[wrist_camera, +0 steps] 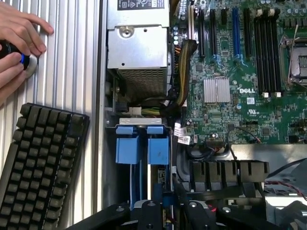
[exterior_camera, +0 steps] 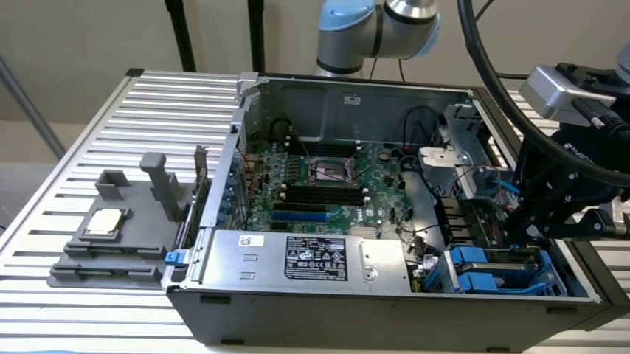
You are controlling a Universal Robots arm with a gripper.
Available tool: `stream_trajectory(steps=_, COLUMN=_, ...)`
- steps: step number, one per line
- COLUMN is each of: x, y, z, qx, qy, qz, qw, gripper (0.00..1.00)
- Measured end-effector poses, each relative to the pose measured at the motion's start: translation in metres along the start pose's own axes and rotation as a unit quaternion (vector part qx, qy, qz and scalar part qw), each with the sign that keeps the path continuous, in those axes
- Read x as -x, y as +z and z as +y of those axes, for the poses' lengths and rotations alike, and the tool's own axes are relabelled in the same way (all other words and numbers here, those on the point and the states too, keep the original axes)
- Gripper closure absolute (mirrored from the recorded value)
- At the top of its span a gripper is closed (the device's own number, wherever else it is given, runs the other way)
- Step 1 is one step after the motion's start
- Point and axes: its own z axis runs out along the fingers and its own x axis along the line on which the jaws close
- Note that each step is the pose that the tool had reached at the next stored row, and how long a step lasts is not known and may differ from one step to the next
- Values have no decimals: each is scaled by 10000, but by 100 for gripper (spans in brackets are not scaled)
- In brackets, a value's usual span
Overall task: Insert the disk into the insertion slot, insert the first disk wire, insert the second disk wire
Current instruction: 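Insert the second disk wire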
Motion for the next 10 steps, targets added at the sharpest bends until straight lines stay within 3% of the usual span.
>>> stream_trajectory(steps=1, x=0, y=3, z=5, qx=-12, qy=-4, qz=0, qw=10000, gripper=77)
stream_trajectory(steps=2, x=0, y=6, z=10, qx=-22, qy=-8, qz=0, qw=10000, gripper=84)
stream_trajectory(steps=6, x=-1, y=13, z=44, qx=-75, qy=-19, qz=-3, qw=10000, gripper=84)
stream_trajectory(steps=8, x=-2, y=15, z=67, qx=-112, qy=-32, qz=-25, qw=9999, gripper=84)
stream_trajectory(steps=10, x=-7, y=20, z=101, qx=-129, qy=-47, qz=-53, qw=9999, gripper=84)
